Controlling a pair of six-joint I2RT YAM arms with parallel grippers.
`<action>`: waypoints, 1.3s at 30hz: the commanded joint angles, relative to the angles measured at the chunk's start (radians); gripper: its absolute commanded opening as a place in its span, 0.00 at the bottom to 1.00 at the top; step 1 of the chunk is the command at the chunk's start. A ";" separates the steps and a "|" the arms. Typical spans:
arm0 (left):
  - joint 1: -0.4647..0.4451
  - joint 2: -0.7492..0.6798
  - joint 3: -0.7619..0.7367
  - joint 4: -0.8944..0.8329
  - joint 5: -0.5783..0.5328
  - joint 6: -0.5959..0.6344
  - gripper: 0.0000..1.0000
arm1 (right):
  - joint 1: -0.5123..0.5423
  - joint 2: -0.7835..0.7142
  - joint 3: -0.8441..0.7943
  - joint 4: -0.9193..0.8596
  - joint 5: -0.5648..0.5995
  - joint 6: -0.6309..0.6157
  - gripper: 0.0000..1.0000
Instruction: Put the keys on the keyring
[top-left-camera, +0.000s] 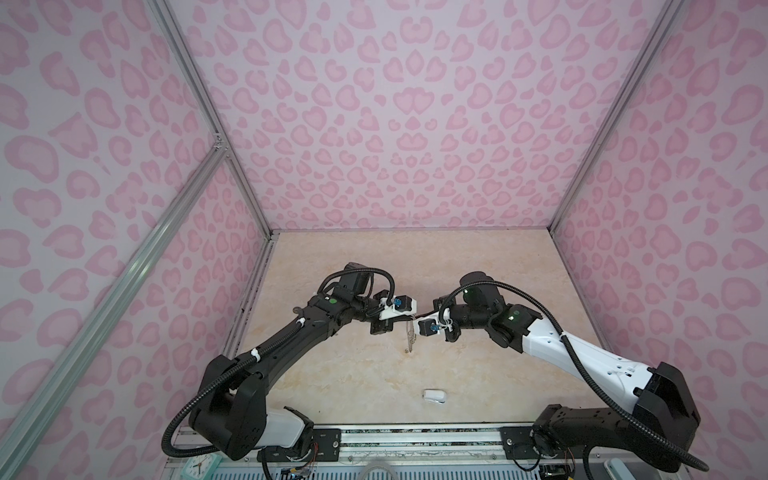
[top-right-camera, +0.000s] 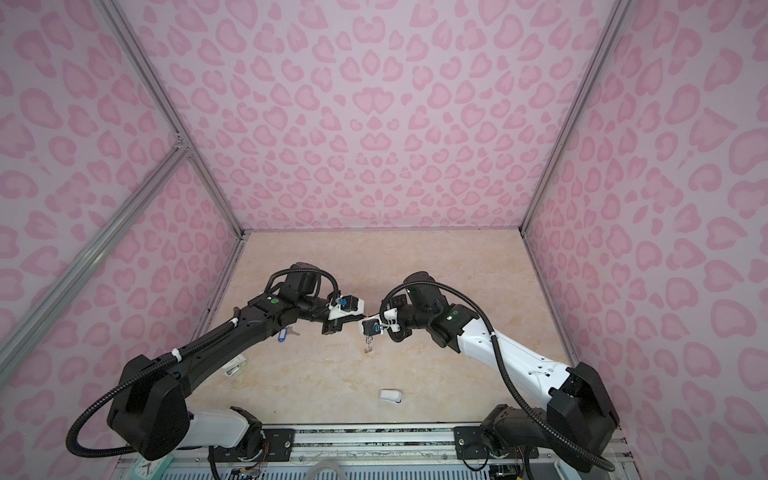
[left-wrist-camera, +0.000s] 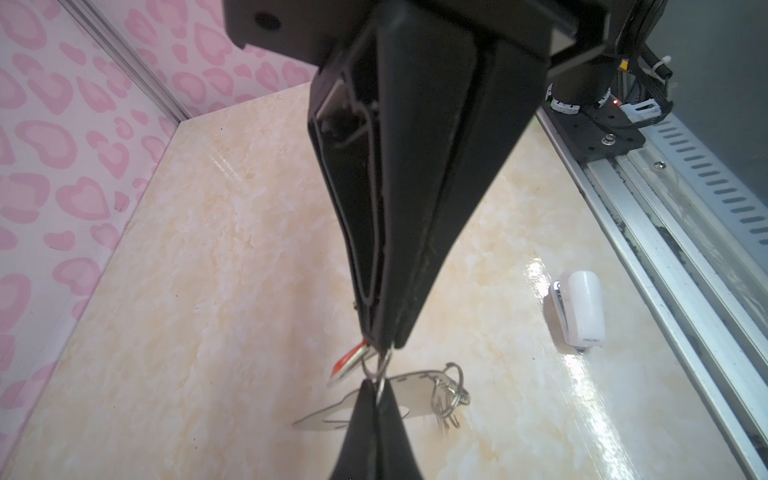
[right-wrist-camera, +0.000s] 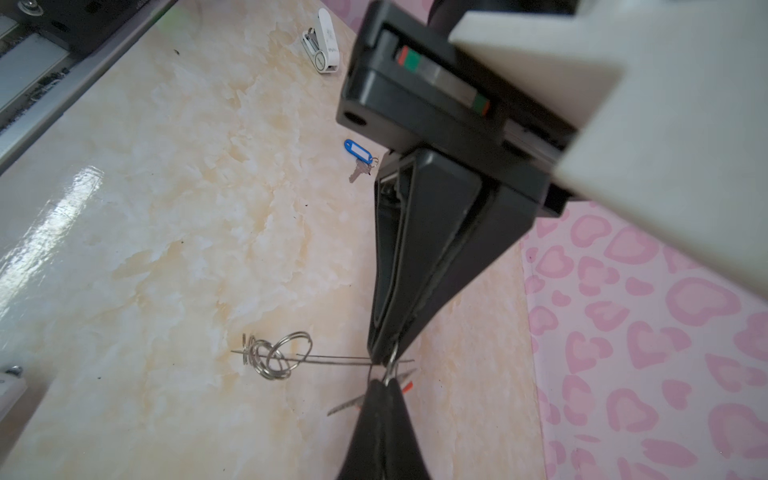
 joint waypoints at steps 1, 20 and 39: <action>0.002 -0.013 0.003 0.031 0.024 -0.014 0.03 | 0.005 -0.004 -0.003 -0.059 0.001 -0.027 0.00; 0.012 -0.027 0.003 0.036 0.061 -0.046 0.03 | 0.026 -0.034 -0.043 -0.116 0.065 -0.117 0.00; 0.009 -0.005 0.016 0.039 0.082 -0.063 0.03 | 0.043 -0.011 -0.042 -0.076 0.103 -0.113 0.00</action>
